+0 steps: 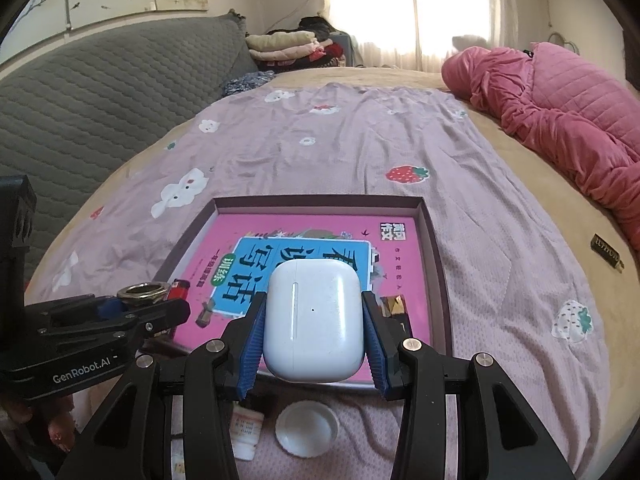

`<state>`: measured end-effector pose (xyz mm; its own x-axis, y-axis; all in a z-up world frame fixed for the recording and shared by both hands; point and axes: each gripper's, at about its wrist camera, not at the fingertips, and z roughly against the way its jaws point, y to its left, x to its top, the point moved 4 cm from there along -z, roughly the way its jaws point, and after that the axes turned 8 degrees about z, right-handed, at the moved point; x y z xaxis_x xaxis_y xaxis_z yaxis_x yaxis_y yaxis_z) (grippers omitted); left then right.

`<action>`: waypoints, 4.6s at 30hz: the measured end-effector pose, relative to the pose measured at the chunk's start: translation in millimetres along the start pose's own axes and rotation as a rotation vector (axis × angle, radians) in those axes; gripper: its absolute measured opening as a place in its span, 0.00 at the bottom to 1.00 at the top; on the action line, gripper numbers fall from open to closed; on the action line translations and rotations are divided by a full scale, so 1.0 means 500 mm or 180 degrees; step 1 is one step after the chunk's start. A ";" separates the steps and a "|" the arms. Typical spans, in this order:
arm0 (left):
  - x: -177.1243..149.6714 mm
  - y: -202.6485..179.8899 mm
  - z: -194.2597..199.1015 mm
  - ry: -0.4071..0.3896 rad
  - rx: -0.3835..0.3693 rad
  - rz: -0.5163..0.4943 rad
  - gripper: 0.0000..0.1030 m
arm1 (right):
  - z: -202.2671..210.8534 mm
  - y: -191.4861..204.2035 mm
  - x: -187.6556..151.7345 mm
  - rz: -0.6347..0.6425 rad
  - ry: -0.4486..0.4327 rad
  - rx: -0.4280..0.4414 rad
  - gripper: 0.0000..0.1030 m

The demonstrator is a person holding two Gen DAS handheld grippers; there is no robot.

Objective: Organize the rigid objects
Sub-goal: 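Carry the brass cup into the tray with the left tool while the right tool carries the earbud case in, then release the brass cup beside the red lighter while the right tool releases the earbud case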

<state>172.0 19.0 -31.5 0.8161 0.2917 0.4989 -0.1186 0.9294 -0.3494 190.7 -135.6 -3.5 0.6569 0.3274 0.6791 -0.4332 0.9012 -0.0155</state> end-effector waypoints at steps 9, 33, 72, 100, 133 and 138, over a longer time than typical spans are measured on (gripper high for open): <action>0.010 0.001 -0.038 0.0083 0.0048 -0.0007 0.35 | -0.034 0.002 0.006 0.0028 0.0080 0.0018 0.44; -0.003 0.003 -0.097 0.0300 0.0110 -0.0080 0.35 | -0.110 -0.008 -0.031 -0.0028 0.0358 0.0123 0.44; -0.028 0.010 -0.123 0.0529 0.0206 -0.0082 0.35 | -0.175 -0.008 -0.075 0.0120 0.0600 0.0047 0.45; -0.024 -0.007 -0.136 0.0796 0.0486 -0.0172 0.35 | -0.097 -0.022 -0.092 -0.0138 0.0383 0.0148 0.49; -0.032 0.028 -0.107 0.0776 0.0578 -0.0043 0.41 | -0.081 -0.021 -0.100 -0.0156 0.0426 0.0051 0.57; -0.031 0.031 -0.102 0.0767 0.0594 -0.0040 0.41 | -0.076 -0.021 -0.100 -0.0161 0.0426 0.0039 0.58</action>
<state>186.2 17.4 -85.2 0.9262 0.2386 0.2919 -0.1913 0.9646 -0.1814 185.9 -150.8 -65.2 0.7541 0.3175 0.5749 -0.4044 0.9142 0.0257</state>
